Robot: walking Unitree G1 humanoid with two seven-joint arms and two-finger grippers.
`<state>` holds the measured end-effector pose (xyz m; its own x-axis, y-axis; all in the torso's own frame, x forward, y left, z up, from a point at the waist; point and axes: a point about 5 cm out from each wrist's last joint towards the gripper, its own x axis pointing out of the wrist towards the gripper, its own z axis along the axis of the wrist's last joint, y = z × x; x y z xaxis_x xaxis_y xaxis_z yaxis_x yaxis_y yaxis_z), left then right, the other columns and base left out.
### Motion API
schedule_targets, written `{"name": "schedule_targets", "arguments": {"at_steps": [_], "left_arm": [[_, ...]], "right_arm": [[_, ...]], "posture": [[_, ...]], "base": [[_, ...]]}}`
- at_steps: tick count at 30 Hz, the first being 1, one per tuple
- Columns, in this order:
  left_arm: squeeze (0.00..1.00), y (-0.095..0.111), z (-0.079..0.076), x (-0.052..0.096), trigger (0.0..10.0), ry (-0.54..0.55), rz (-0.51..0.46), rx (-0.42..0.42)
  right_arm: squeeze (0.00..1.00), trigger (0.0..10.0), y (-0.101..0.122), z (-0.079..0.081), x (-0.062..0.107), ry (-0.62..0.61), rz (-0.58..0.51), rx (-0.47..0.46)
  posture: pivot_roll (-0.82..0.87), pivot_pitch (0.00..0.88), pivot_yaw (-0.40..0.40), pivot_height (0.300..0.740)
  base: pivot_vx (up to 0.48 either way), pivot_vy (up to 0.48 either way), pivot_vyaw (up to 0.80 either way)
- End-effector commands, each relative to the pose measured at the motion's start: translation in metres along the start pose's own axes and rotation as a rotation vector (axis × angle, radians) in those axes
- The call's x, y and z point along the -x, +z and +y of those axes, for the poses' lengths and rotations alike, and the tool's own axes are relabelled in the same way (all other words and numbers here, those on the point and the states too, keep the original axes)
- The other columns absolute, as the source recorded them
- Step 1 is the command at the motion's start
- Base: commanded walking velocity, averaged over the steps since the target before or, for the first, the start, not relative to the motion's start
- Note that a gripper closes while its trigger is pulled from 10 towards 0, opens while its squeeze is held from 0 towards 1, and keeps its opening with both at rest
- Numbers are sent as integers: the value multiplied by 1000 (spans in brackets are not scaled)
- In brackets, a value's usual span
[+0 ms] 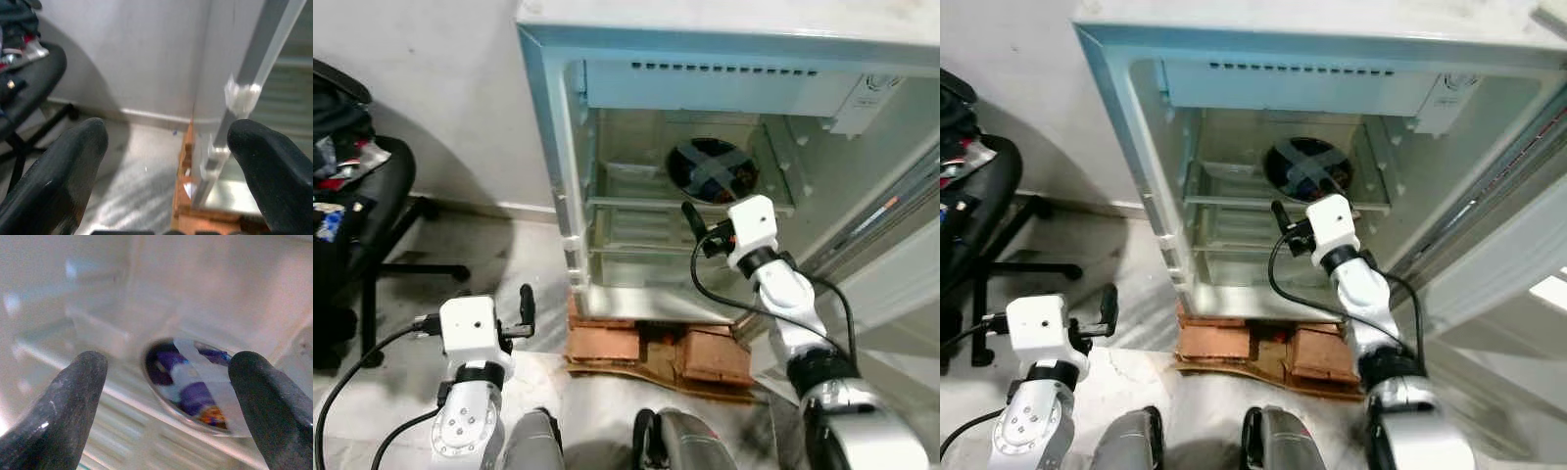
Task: Restocking fridge
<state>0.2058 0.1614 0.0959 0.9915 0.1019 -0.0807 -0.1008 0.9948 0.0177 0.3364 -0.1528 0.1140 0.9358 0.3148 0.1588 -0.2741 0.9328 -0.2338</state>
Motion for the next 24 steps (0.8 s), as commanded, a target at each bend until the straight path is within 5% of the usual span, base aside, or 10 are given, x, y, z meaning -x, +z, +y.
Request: {"name": "schedule_targets", "arguments": {"at_steps": [1,2,10,24], "left_arm": [[0,-3,1,0,10000,5,8,-8],[0,-2,2,-2,10000,6,4,-11],[0,2,6,-13,10000,-14,-16,-32],[0,-2,6,-14,10000,-29,-9,-46]], "right_arm": [[373,10000,0,2,3,-23,3,-48],[0,10000,-2,8,10,-25,10,-62],[0,10000,-8,29,36,-13,77,-120],[0,10000,-10,12,37,-80,170,-171]], "posture": [[81,124,-32,740],[73,115,-27,740],[53,120,-14,740],[57,120,-15,740]], "base": [[0,0,0],[0,0,0],[-130,0,0],[-265,0,0]]}}
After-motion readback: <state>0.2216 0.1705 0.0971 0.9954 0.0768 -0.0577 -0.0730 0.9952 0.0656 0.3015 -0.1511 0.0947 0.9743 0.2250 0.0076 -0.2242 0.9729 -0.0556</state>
